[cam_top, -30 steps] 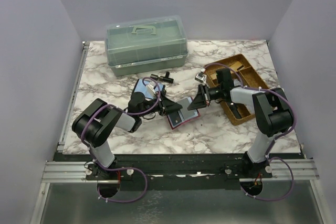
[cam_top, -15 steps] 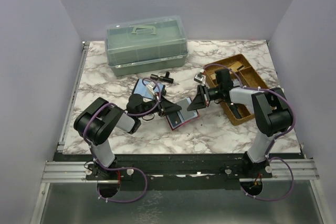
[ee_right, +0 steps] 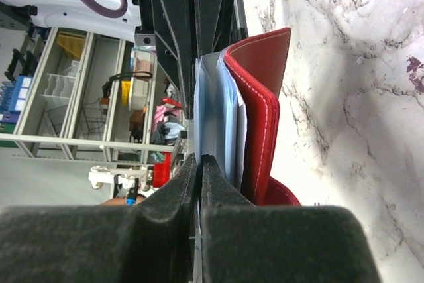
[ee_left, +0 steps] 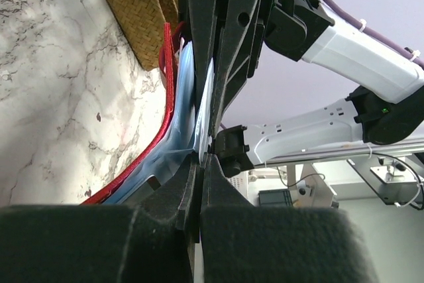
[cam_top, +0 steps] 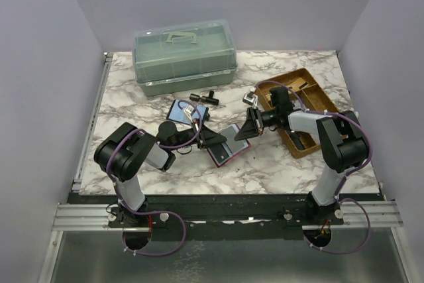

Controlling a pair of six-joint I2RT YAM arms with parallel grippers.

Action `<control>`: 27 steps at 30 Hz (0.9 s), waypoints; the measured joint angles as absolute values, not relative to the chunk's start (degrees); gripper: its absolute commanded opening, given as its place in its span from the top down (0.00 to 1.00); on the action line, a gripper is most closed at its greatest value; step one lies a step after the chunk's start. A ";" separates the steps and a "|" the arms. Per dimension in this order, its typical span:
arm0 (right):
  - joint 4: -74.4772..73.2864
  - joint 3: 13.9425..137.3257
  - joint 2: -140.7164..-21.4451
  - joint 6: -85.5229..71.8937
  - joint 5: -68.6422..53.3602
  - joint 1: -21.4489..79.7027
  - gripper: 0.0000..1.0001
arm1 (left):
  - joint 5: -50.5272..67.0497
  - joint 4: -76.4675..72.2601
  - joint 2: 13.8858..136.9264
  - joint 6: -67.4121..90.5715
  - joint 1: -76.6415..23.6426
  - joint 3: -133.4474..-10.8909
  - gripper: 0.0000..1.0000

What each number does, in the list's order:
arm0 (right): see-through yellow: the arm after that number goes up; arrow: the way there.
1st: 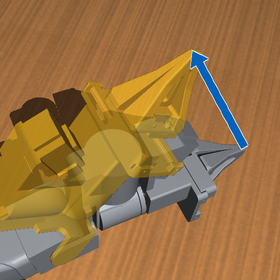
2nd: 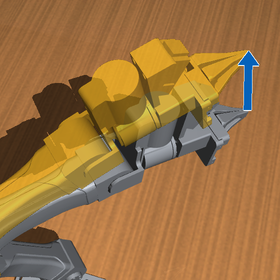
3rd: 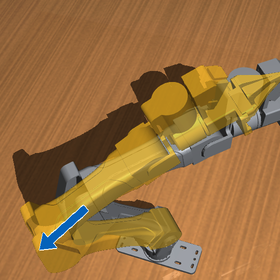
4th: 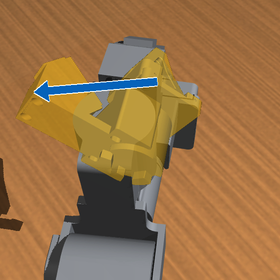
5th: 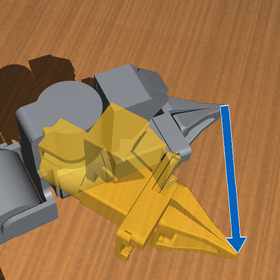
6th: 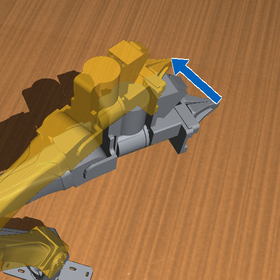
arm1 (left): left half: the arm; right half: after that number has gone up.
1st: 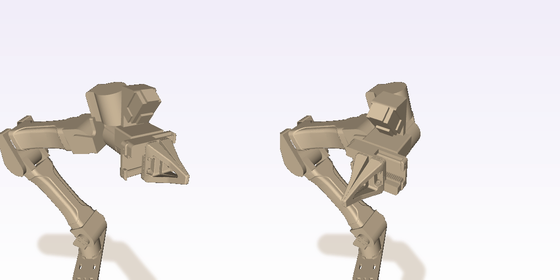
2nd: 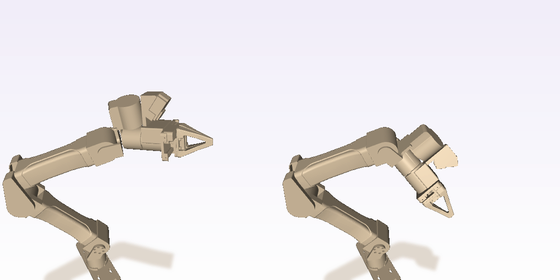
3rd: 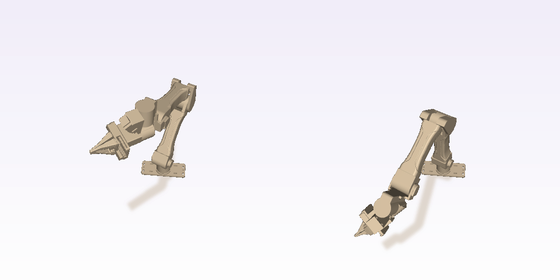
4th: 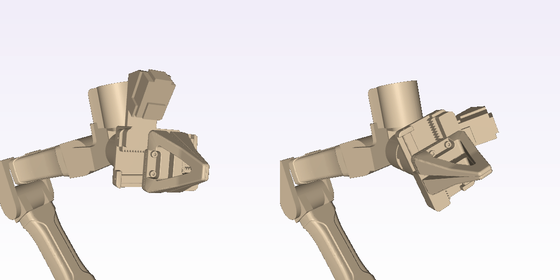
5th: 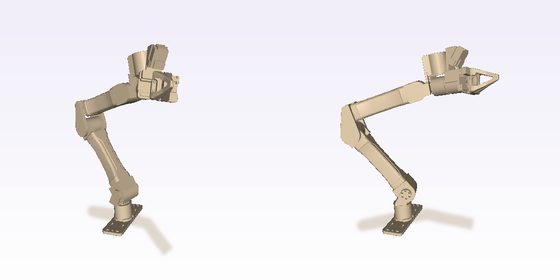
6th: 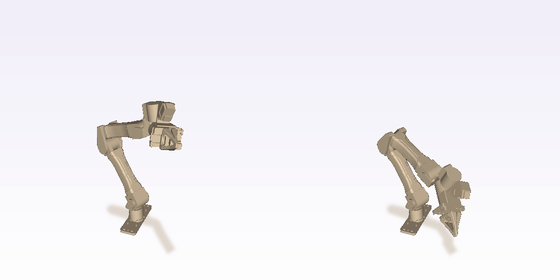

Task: Take the credit cards out of the card holder
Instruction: Remove the credit card from the card holder.

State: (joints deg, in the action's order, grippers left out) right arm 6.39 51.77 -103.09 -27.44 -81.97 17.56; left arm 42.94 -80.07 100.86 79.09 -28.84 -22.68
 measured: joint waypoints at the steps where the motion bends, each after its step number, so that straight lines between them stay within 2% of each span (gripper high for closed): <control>1: 6.42 51.77 -103.09 -27.49 -81.97 17.56 0.88 | 43.16 -80.14 100.86 79.09 -28.75 -22.61 1.00; 7: 6.35 51.77 -103.09 -26.68 -82.00 15.64 0.92 | 44.71 -80.25 101.69 79.05 -26.76 -20.86 1.00; 10: 5.96 51.77 -103.07 -25.87 -81.97 15.18 0.89 | 45.17 -80.23 102.61 79.02 -26.70 -20.84 1.00; 14: 2.33 52.42 -103.04 -22.85 -81.45 15.14 0.69 | 45.84 -80.23 102.80 78.94 -26.70 -20.84 1.00; 17: -3.18 54.17 -102.50 -18.06 -78.96 14.85 0.43 | 46.11 -80.23 102.76 78.43 -26.70 -20.71 1.00; 20: -7.33 54.92 -100.79 -13.21 -75.42 14.50 0.21 | 46.37 -80.07 102.59 77.78 -26.68 -20.23 1.00; 23: -10.15 55.02 -98.74 -9.89 -72.51 14.24 0.12 | 47.16 -79.79 102.17 77.06 -26.68 -20.12 1.00; 27: -12.64 55.42 -97.91 -6.48 -69.49 14.24 0.08 | 48.23 -79.57 101.93 76.66 -26.68 -20.16 1.00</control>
State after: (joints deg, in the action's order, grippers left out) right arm -12.64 55.42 -97.91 -6.48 -69.49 14.24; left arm 48.23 -79.57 101.93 76.66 -26.68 -20.16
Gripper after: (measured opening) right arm 0.899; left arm 0.017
